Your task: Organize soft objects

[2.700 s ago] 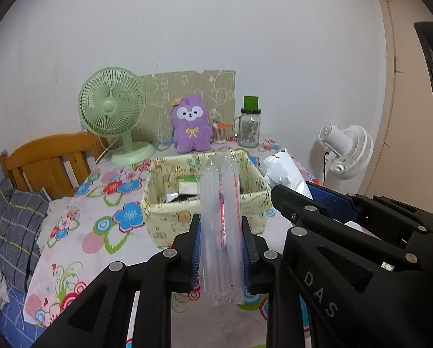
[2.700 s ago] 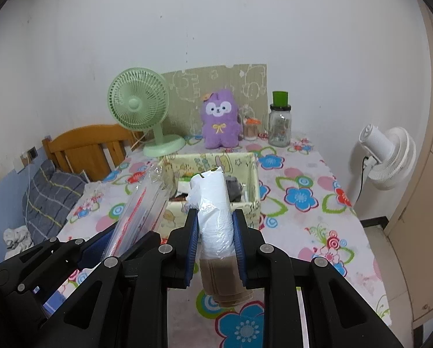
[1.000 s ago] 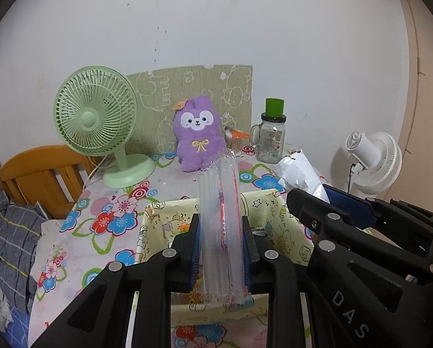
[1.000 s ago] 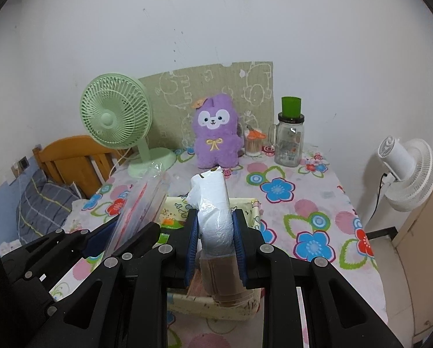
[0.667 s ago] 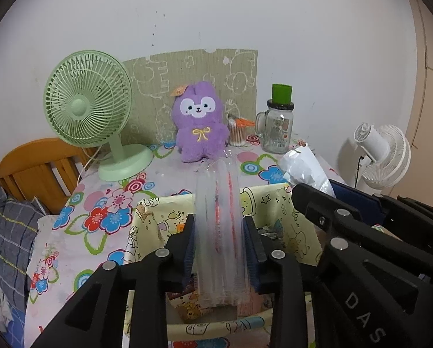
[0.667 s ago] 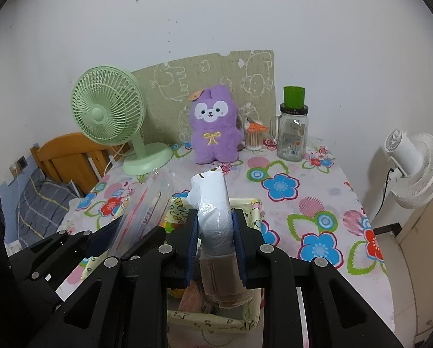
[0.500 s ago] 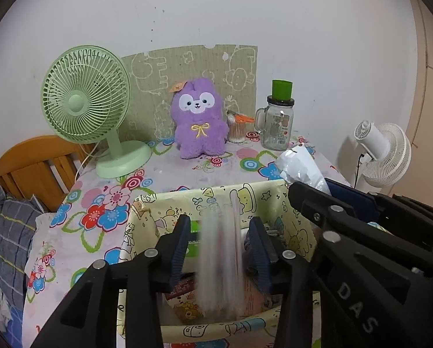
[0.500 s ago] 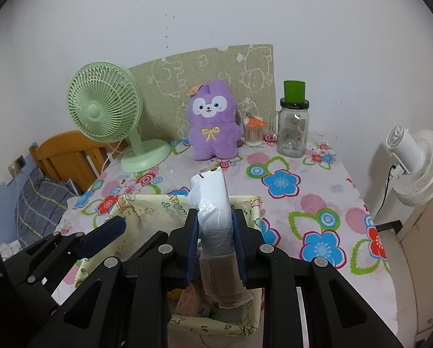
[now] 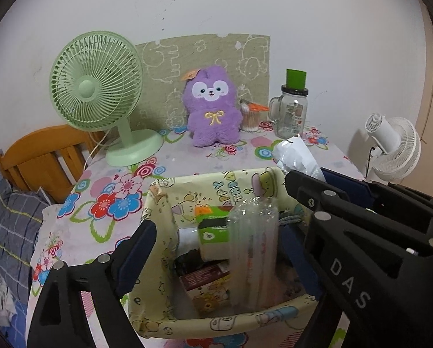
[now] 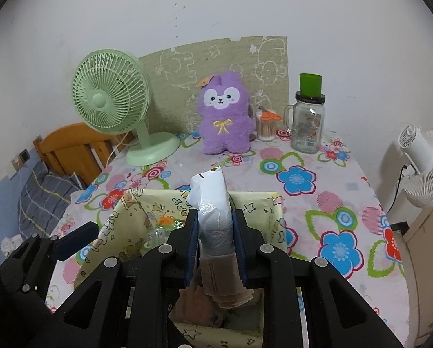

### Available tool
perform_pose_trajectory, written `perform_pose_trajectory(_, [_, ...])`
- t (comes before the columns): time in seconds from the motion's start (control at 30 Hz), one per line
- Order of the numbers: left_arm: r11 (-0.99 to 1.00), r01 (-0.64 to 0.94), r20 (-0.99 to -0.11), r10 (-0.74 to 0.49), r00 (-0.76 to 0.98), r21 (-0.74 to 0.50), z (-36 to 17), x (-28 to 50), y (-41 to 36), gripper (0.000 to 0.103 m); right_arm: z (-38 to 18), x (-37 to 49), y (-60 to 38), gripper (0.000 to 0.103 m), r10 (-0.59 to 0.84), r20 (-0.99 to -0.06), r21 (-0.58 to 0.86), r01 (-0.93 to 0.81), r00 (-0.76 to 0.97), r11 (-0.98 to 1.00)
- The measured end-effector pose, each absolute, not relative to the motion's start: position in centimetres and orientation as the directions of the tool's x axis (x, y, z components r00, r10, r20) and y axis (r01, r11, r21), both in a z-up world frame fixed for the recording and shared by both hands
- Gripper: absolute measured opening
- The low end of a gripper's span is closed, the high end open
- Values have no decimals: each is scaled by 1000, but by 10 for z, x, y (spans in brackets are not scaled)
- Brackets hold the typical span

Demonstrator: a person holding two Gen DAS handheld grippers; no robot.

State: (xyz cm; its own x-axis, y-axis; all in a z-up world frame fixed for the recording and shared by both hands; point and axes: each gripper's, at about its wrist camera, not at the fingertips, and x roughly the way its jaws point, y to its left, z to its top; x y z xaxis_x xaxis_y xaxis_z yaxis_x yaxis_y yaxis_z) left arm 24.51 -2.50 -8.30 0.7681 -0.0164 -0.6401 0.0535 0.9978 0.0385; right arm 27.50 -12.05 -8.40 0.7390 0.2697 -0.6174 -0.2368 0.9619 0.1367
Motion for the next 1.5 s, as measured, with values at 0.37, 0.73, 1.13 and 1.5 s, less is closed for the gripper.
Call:
perform_pose_trajectory(0.37, [998,45,-655,-7,756,42,-89,244,-19,94,-93,278,-111,77,294,-626,138,-269,722,953])
perform_pose_trajectory(0.73, [998,62,-647,-29,762,28,-85,236,-25,95,-91,265,-117,85,241,-651,108,-227,720,968])
perform_pose_trajectory(1.13, [997,81,-629,-58,775,8,-72,212,-34,101,-74,236,-132,86,219,-628,101,-200,747,974])
perform_pose_trajectory(1.5, [998,58,-611,-60,789,-23,-63,186,-26,103,-60,203,-145,92,184,-609,73,-176,772,982])
